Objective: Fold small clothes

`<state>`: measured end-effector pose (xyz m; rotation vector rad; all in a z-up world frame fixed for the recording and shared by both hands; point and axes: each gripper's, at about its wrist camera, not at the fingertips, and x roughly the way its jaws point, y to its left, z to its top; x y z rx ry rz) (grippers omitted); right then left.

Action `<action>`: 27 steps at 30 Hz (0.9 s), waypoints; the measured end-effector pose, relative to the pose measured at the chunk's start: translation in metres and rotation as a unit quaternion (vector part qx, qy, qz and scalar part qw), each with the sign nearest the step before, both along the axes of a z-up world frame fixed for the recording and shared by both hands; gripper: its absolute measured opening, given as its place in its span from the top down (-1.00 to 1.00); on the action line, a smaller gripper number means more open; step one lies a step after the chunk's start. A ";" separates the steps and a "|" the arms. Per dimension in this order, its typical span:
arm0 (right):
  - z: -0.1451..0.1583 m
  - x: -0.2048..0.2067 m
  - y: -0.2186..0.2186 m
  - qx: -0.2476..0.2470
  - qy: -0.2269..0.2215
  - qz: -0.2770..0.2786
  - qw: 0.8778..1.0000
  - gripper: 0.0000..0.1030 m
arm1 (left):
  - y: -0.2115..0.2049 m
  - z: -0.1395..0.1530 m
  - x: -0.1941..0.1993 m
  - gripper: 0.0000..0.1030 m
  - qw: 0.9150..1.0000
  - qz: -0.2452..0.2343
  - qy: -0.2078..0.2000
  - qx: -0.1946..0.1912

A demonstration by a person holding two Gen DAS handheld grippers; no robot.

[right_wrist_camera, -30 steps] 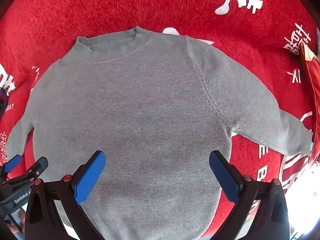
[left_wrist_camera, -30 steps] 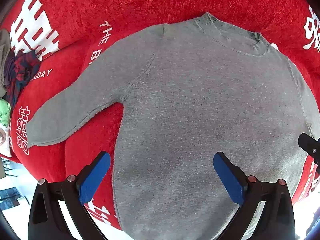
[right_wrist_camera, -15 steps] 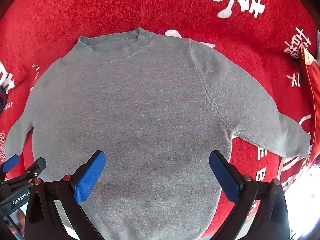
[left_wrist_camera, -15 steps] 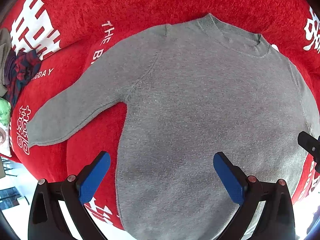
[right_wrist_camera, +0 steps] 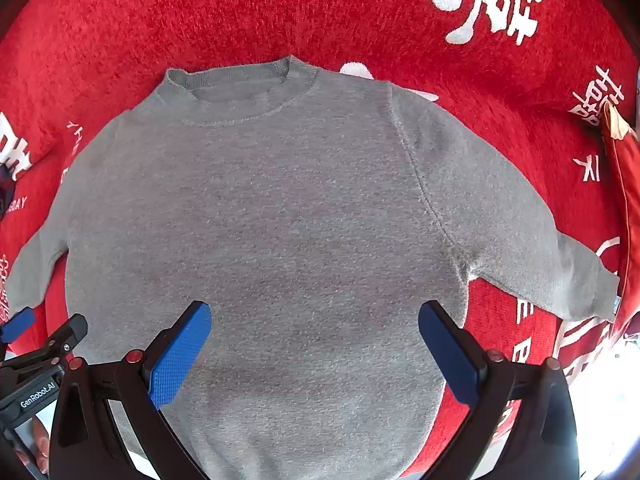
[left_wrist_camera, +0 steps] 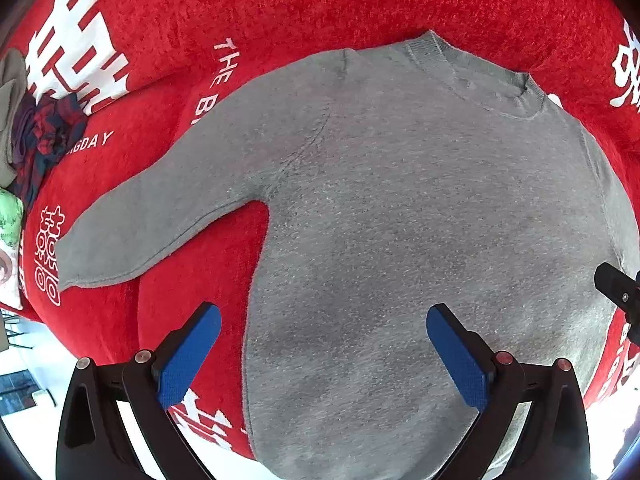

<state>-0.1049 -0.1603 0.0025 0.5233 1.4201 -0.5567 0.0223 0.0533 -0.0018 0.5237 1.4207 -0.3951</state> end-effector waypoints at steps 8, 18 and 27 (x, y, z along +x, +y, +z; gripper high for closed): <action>0.000 0.001 0.001 0.000 0.000 0.000 1.000 -1.00 | 0.008 -0.001 0.003 -1.00 1.000 0.008 0.001 -0.002; -0.002 0.006 0.012 -0.001 0.001 0.004 1.000 -1.00 | 0.023 -0.004 0.007 -1.00 1.000 0.015 0.003 -0.002; -0.003 0.018 0.030 0.011 0.001 0.013 1.000 -1.00 | 0.045 -0.005 0.018 -1.00 0.999 0.032 0.005 -0.010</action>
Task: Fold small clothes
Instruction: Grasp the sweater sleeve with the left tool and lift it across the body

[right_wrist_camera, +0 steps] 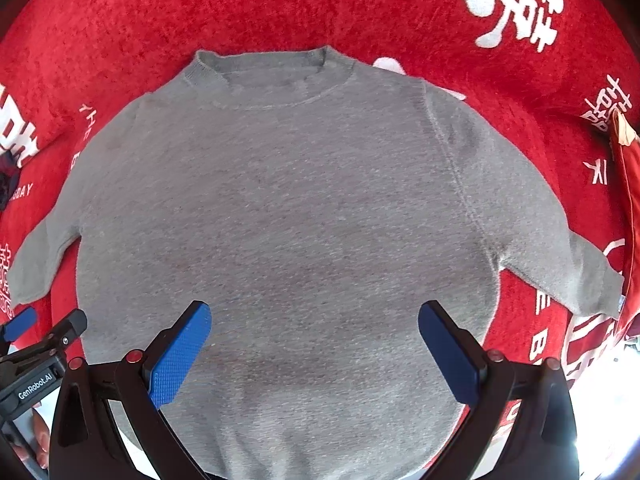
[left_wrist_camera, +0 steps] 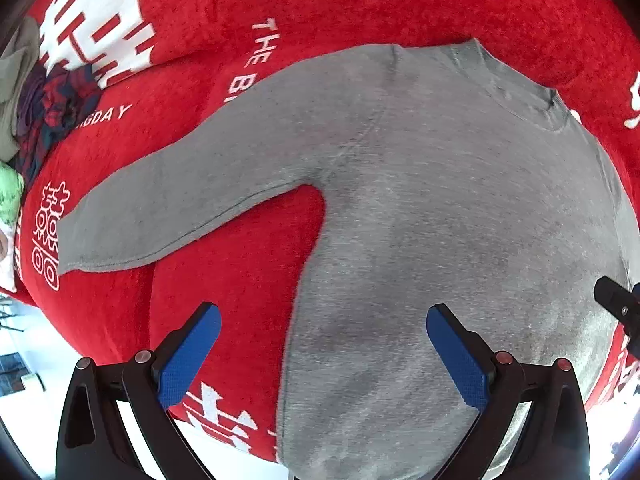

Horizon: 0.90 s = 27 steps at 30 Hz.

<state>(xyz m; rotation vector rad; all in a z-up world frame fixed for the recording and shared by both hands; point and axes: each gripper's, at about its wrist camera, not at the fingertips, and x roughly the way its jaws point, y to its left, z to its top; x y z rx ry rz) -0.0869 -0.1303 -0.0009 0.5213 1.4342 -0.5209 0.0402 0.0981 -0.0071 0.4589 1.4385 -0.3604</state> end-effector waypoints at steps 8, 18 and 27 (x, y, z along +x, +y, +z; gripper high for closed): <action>0.003 0.020 0.025 0.025 -0.031 0.010 0.999 -1.00 | 0.034 -0.006 0.018 -1.00 0.999 0.032 0.002 -0.013; -0.005 0.056 0.092 0.060 -0.038 0.094 0.993 -1.00 | 0.108 -0.027 0.059 -1.00 0.991 0.112 0.020 -0.069; -0.019 0.065 0.129 0.079 -0.031 0.135 0.987 -1.00 | 0.191 -0.076 0.095 -1.00 0.921 0.278 0.072 -0.264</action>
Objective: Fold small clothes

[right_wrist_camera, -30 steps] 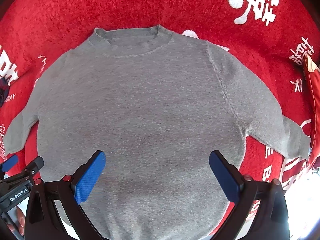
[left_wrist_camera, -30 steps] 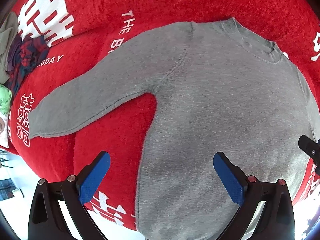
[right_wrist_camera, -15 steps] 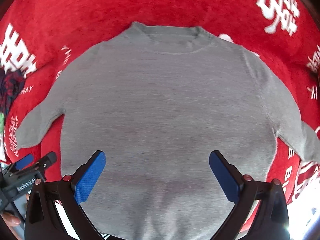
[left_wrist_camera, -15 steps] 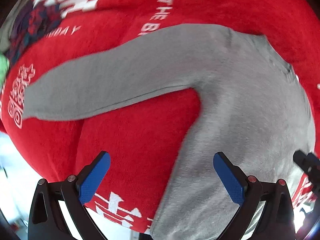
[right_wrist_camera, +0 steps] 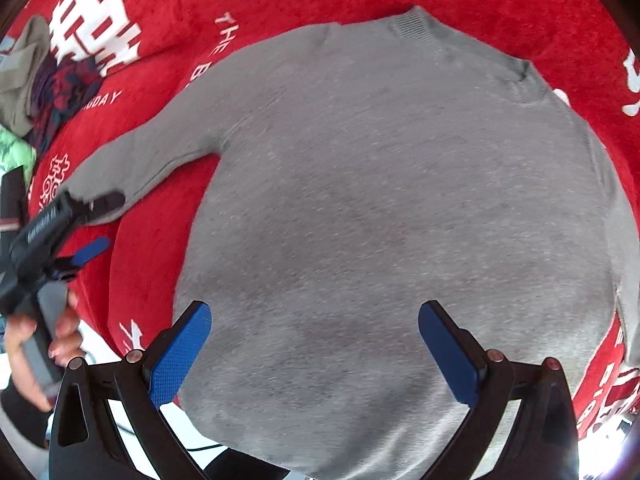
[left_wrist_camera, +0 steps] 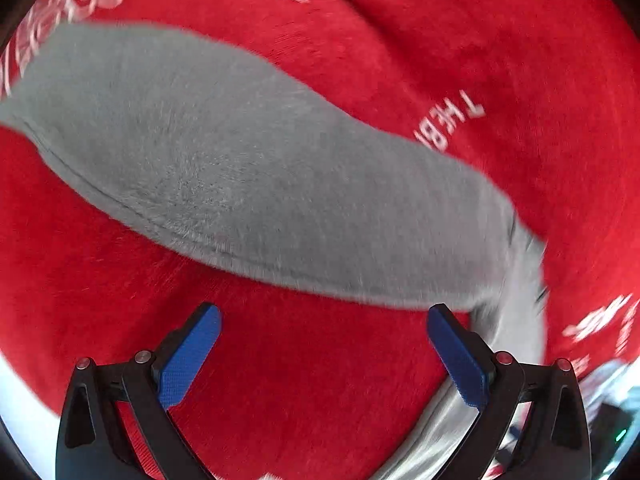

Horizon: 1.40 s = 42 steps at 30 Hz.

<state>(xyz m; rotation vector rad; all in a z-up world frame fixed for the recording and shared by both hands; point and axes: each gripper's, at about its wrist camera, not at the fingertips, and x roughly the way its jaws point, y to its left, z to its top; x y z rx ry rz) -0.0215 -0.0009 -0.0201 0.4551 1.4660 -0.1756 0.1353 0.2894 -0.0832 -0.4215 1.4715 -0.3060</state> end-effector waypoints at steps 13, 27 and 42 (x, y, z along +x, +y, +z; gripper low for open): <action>-0.001 -0.001 0.007 0.005 -0.003 -0.002 1.000 -1.00 | 0.013 0.009 0.038 0.88 0.996 0.041 -0.081 0.023; 0.022 -0.059 -0.065 0.009 -0.039 -0.125 0.991 -1.00 | -0.183 0.160 -0.011 0.88 0.919 -0.228 -0.323 0.006; -0.008 -0.155 -0.191 -0.004 -0.008 -0.243 0.970 -1.00 | -0.371 0.048 -0.125 0.14 0.866 -0.428 -0.229 0.117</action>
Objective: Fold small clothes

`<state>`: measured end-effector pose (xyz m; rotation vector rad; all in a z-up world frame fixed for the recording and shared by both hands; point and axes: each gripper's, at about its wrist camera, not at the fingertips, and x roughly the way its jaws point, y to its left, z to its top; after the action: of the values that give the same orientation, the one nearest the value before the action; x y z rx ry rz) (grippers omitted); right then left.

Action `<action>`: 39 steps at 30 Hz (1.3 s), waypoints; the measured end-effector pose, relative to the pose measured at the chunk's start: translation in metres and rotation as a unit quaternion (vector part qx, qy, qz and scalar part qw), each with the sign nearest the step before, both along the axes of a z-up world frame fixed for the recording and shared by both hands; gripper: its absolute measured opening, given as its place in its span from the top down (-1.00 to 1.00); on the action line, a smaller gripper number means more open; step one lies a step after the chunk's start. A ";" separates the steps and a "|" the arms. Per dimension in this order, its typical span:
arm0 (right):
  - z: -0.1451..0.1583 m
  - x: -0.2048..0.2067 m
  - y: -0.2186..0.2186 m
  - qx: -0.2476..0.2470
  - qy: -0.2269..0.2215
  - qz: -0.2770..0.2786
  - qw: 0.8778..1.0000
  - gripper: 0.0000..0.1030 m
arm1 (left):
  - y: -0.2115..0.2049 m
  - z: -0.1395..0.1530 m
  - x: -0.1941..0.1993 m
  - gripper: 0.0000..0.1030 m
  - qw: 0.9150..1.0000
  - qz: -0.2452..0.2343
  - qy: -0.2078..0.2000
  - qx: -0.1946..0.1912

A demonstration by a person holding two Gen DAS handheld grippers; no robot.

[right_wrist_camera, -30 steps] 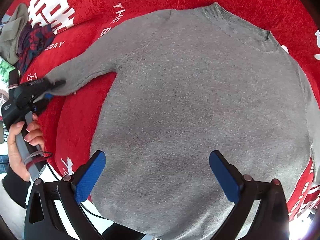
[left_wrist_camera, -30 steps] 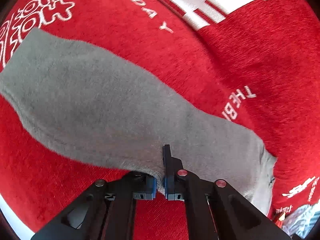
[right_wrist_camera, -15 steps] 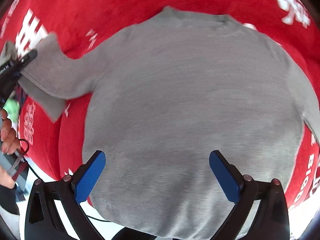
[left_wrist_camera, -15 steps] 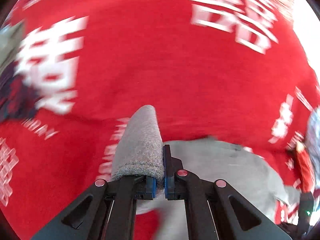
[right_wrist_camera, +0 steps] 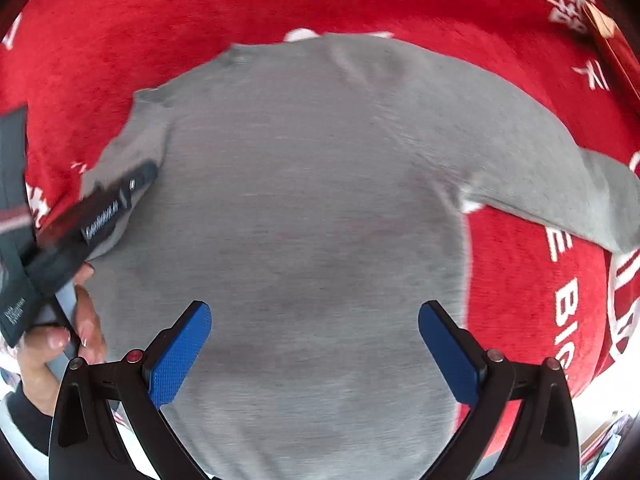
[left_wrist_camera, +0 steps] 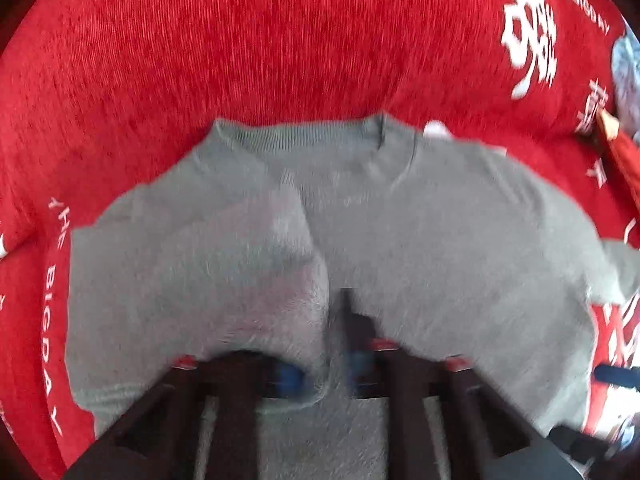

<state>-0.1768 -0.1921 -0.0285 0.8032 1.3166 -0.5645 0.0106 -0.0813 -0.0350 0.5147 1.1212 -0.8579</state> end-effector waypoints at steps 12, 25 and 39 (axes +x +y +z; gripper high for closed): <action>0.043 0.109 0.043 -0.100 -0.070 0.221 0.968 -1.00 | 0.144 0.055 0.072 -0.52 0.984 0.167 -0.057 0.026; -0.006 0.202 0.103 -0.165 -0.045 0.371 0.913 0.78 | 0.188 0.002 0.087 -0.52 0.974 0.223 0.015 0.037; -0.059 0.016 -0.033 0.209 -0.240 -0.315 0.894 0.42 | 0.181 -0.003 0.098 -0.66 0.979 0.198 0.012 0.051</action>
<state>-0.1612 -0.2254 -0.0877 1.6432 0.6977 -0.5361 0.1087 0.0999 -0.0384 0.3487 1.2422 -0.4628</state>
